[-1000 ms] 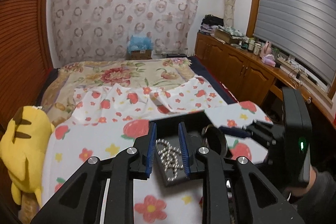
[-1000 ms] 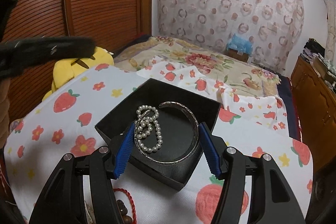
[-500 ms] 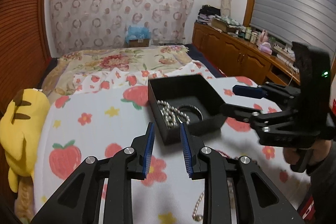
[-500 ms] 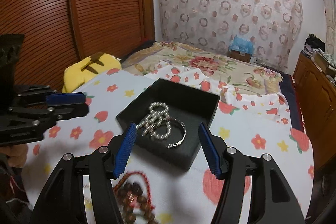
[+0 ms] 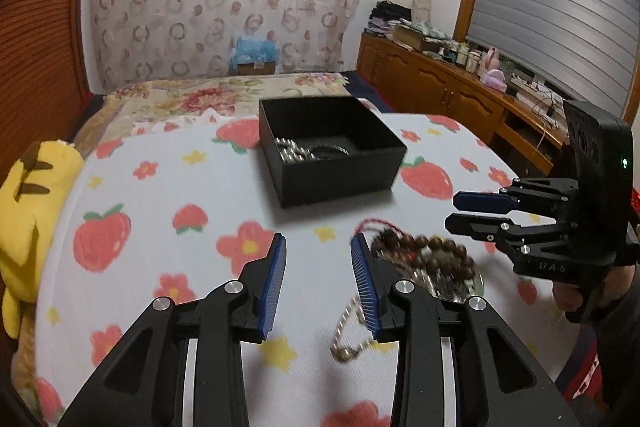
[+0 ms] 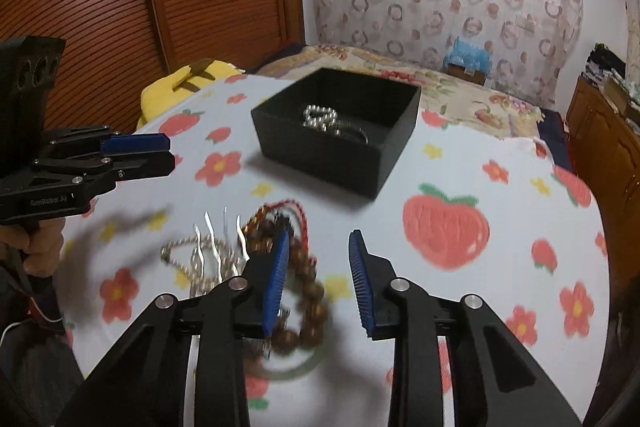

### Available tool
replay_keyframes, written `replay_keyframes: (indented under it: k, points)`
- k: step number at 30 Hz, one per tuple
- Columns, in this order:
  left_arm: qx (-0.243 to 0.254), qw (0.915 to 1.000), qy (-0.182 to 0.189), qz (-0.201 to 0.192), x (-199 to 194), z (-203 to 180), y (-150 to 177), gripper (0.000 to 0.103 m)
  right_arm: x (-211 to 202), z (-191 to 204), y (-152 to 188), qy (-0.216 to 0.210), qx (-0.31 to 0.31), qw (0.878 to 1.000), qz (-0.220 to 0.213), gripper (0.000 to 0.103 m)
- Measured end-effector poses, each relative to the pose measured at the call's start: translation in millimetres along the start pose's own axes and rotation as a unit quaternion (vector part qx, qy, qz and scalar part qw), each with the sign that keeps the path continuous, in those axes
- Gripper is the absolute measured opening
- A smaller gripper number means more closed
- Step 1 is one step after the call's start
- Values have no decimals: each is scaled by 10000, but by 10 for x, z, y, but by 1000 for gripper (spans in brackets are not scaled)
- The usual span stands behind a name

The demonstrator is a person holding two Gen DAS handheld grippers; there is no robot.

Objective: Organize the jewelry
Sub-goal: 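Move the left tool back to the pile and grasp the brown bead bracelet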

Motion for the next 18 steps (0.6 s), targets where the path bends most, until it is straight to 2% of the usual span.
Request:
replay_keyframes:
  k: [5,9,18]
  points:
    - [-44,9998,84,154,4,-20,156,32,36,-26,124,-81,125,9997,195,32]
    - [-48,9996,157,219,1,-62,247,32,74,-14,169,-320,254,9989,246,31]
    - [95,9990,210,373,37,-180,399,32,192,-29,191,-213,280,9984,434,31]
Point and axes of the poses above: each gripper's, at about its wrist camera, not at the fingertips, and x roughly the way its jaws point, z to its left, y to its underside, the point moved 4 cm from there along x, roughly the way its jaws point, and after that the axes turned 12 degrees about -x, right-handed, at the moved point
